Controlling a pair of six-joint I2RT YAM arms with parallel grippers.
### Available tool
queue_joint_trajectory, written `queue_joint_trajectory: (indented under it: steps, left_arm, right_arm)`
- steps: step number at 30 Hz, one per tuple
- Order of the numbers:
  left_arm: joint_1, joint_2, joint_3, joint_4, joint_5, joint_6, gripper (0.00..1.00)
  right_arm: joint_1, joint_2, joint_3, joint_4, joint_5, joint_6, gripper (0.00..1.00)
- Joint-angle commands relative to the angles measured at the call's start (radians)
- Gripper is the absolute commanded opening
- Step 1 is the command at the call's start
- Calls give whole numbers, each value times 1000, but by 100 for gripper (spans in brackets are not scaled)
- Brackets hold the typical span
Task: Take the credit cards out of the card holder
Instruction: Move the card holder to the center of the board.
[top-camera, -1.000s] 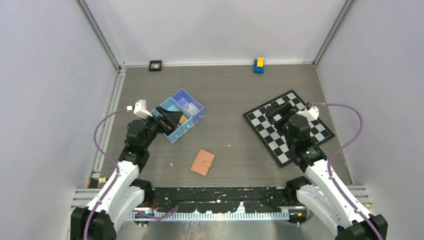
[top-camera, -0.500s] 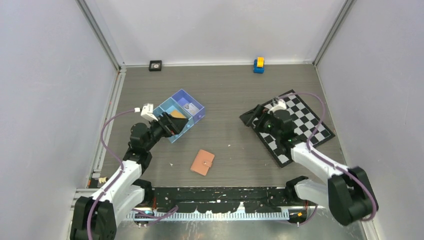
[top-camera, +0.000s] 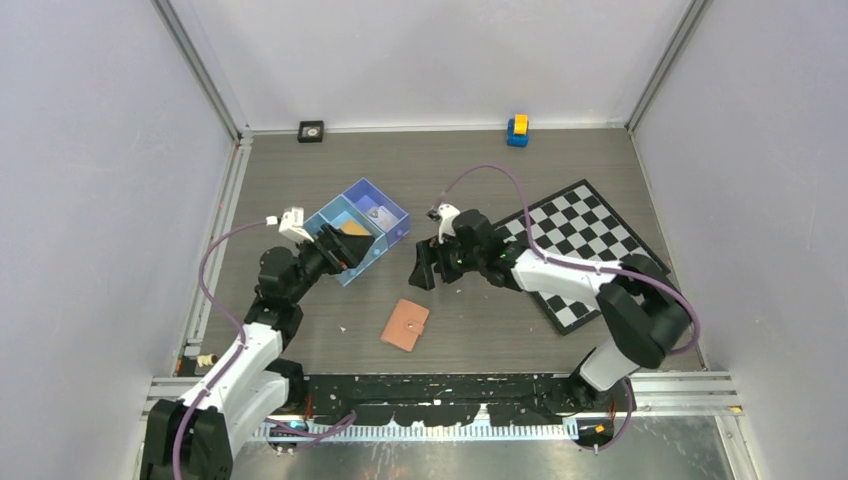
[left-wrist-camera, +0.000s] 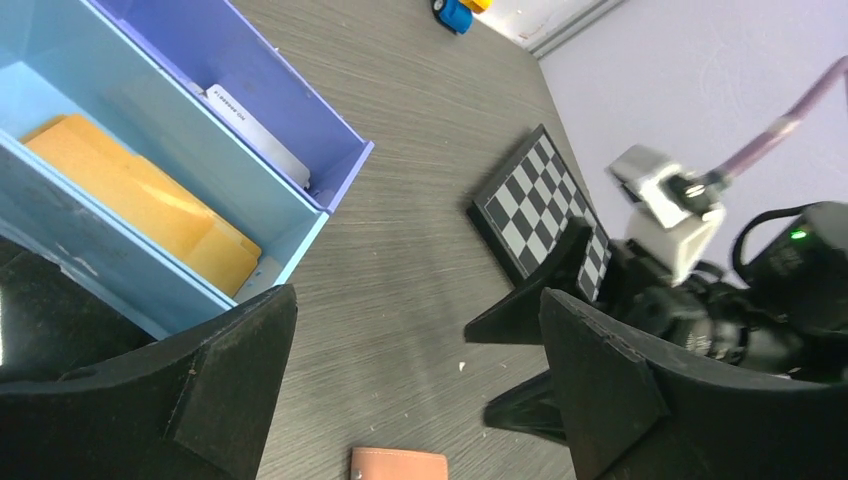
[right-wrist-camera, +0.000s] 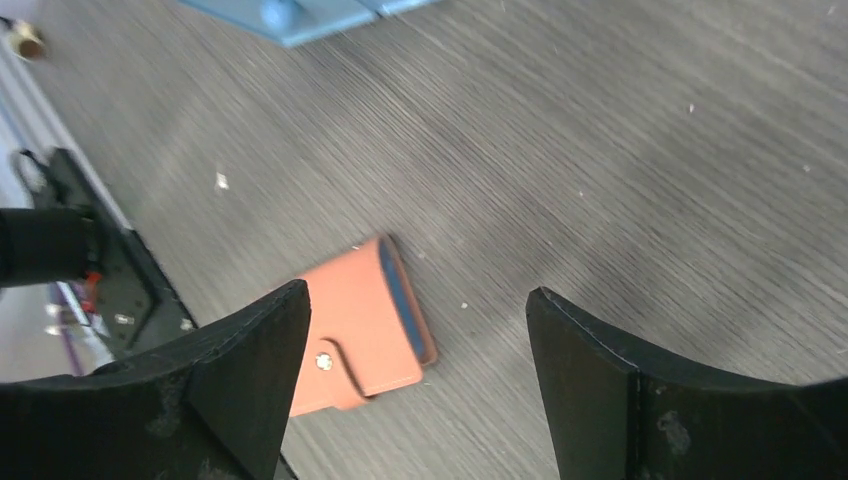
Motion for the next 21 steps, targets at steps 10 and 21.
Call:
queue_joint_trajectory:
  steps: [10, 21]
  left_arm:
    - [-12, 5, 135, -92, -103, -116, 93]
    - [-15, -12, 64, -26, -96, -86, 86]
  right_arm:
    - [98, 202, 177, -262, 5, -166, 74]
    - [127, 277, 233, -303, -122, -176, 57]
